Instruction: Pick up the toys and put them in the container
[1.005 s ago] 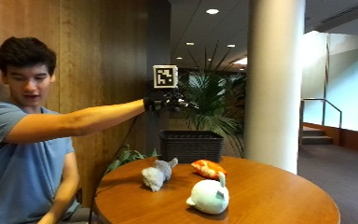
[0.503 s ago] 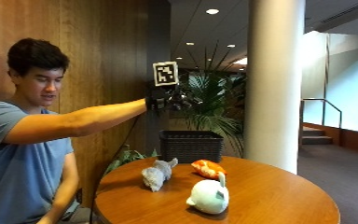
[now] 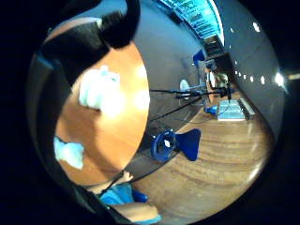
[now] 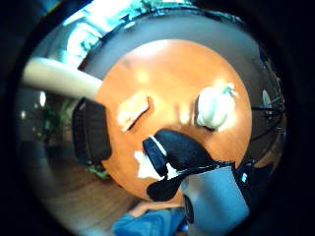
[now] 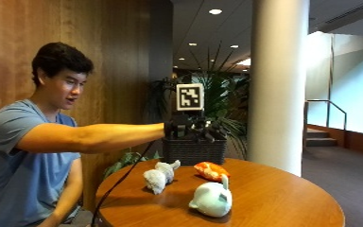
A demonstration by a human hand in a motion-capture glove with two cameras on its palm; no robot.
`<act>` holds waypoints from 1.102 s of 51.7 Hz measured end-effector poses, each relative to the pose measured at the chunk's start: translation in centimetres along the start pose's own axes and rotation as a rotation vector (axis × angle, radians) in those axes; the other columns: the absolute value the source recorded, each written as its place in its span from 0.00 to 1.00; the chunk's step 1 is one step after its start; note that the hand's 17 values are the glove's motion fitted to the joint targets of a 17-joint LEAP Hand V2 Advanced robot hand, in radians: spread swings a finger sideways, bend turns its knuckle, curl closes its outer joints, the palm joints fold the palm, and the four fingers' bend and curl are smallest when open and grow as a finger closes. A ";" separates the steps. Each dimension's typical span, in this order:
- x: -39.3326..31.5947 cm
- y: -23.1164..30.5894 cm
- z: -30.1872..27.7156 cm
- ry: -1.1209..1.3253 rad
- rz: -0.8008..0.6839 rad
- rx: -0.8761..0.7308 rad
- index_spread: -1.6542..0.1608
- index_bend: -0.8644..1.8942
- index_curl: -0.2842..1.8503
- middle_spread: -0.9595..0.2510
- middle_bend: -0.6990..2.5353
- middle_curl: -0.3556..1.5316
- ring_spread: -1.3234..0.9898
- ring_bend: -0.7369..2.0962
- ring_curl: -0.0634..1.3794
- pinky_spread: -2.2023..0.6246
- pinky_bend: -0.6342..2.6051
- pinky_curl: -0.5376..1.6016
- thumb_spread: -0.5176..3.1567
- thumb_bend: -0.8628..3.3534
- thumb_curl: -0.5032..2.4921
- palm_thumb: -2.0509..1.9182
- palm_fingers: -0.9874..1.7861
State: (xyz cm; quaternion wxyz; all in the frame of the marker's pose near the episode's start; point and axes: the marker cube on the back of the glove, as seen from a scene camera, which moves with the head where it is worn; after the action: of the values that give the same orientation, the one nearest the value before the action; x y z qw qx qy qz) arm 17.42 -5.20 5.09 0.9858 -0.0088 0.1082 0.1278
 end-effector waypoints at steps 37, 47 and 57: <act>6.8 -4.0 19.8 0.122 0.147 -0.302 0.76 0.34 0.19 0.83 0.23 0.29 0.60 0.36 0.21 0.78 0.70 0.47 0.40 0.20 0.26 0.52 0.26; 6.6 -4.8 20.4 0.031 0.214 -0.169 0.74 0.34 0.20 0.86 0.26 0.27 0.59 0.46 0.27 0.75 0.67 0.45 0.40 0.20 0.27 0.53 0.35; 7.7 -5.4 20.0 -0.197 0.256 -0.075 0.73 0.39 0.22 0.74 0.31 0.31 0.49 0.59 0.34 0.67 0.60 0.42 0.47 0.25 0.29 0.61 0.58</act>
State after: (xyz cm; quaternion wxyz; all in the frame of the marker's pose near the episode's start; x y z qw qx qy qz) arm 30.23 -7.61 22.87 0.9663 -0.0190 0.0066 0.2566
